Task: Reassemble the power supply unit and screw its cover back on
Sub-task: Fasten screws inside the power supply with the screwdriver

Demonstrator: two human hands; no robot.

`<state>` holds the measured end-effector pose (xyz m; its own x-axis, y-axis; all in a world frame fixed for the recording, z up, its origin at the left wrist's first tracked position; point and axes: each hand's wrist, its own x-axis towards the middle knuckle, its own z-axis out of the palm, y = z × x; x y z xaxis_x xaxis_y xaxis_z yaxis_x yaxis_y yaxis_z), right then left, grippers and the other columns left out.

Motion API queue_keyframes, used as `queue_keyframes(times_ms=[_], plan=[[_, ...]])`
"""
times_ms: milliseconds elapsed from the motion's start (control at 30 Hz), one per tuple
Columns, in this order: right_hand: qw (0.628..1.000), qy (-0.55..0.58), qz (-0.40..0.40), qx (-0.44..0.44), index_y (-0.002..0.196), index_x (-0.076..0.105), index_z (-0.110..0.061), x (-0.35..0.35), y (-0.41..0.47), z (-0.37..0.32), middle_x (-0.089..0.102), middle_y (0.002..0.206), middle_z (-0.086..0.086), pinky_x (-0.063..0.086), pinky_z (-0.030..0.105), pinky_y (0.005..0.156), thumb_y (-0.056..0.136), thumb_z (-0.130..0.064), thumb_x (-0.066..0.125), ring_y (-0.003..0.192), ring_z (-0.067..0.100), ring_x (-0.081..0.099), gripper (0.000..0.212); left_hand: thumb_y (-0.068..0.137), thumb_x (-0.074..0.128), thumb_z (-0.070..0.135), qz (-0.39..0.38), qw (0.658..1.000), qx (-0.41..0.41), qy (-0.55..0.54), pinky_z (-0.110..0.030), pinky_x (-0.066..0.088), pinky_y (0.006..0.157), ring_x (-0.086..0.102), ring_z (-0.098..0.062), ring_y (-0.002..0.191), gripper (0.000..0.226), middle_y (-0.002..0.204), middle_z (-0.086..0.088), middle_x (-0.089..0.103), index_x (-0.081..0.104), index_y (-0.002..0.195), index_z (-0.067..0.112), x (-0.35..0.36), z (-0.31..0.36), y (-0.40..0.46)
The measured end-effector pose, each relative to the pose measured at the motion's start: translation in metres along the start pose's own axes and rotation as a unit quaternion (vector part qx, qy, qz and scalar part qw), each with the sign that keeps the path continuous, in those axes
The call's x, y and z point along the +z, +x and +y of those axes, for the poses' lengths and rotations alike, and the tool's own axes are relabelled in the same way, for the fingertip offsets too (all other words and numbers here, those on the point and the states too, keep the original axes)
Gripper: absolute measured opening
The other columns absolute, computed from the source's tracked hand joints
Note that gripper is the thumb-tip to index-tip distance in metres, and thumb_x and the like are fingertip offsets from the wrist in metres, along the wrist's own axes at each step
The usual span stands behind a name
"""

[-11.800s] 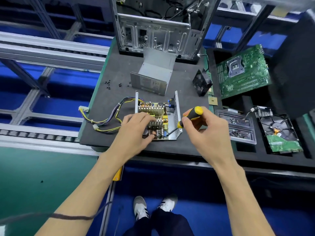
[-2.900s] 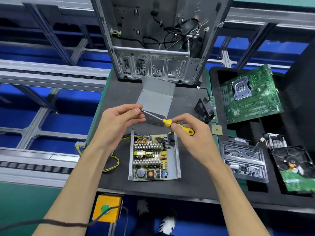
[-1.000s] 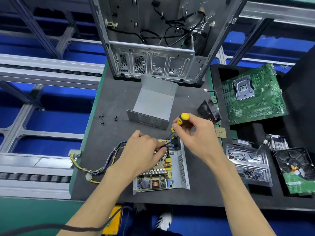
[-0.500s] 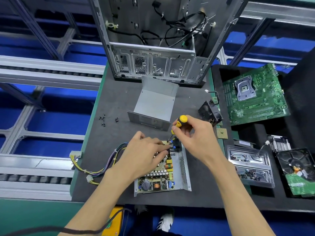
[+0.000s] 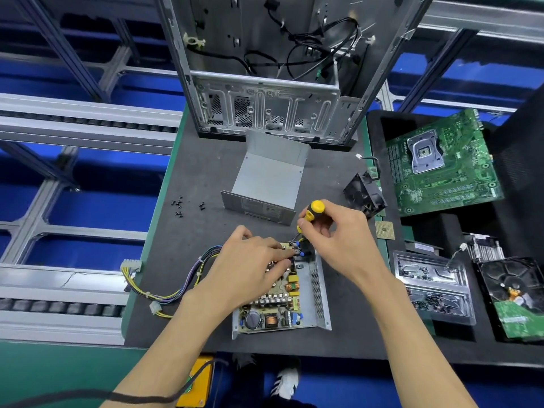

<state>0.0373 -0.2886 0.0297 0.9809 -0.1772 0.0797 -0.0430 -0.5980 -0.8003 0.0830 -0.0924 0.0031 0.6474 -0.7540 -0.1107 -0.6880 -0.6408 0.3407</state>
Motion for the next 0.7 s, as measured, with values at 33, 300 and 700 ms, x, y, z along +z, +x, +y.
queue_keyframes(times_ms=[33, 300, 700], plan=[[1.000, -0.002, -0.001, 0.000, 0.085, 0.067, -0.019, -0.0002, 0.0000, 0.0000, 0.066, 0.073, 0.002, 0.052, 0.045, 0.066, 0.093, -0.023, 0.069, 0.067, 0.021, 0.057, 0.009, 0.106, 0.033, 0.051, 0.000, 1.000, 0.002, 0.001, -0.034, 0.031, 0.093, 0.060, -0.005, 0.105, 0.041, 0.128, 0.020, 0.066, 0.059, 0.137, 0.044, 0.0000, -0.0001, -0.0001], [1.000, -0.007, -0.009, -0.002, 0.086, 0.067, -0.016, 0.0005, -0.0002, -0.0010, 0.064, 0.072, 0.001, 0.053, 0.046, 0.067, 0.093, -0.024, 0.069, 0.068, 0.023, 0.058, 0.010, 0.106, 0.036, 0.051, 0.007, 1.000, 0.003, -0.007, -0.034, 0.031, 0.091, 0.061, -0.005, 0.103, 0.040, 0.127, 0.020, 0.067, 0.061, 0.135, 0.043, -0.0009, 0.0005, 0.0000], [0.999, 0.036, -0.005, 0.015, 0.073, 0.047, -0.022, 0.0074, 0.0039, 0.0023, 0.048, 0.057, -0.009, 0.042, 0.029, 0.052, 0.085, -0.040, 0.081, 0.054, 0.007, 0.039, 0.039, 0.102, 0.050, 0.037, 0.104, 0.971, -0.065, -0.204, -0.034, 0.047, 0.087, 0.062, -0.006, 0.088, 0.023, 0.100, 0.016, 0.070, 0.072, 0.107, 0.032, -0.0083, 0.0061, 0.0040]])
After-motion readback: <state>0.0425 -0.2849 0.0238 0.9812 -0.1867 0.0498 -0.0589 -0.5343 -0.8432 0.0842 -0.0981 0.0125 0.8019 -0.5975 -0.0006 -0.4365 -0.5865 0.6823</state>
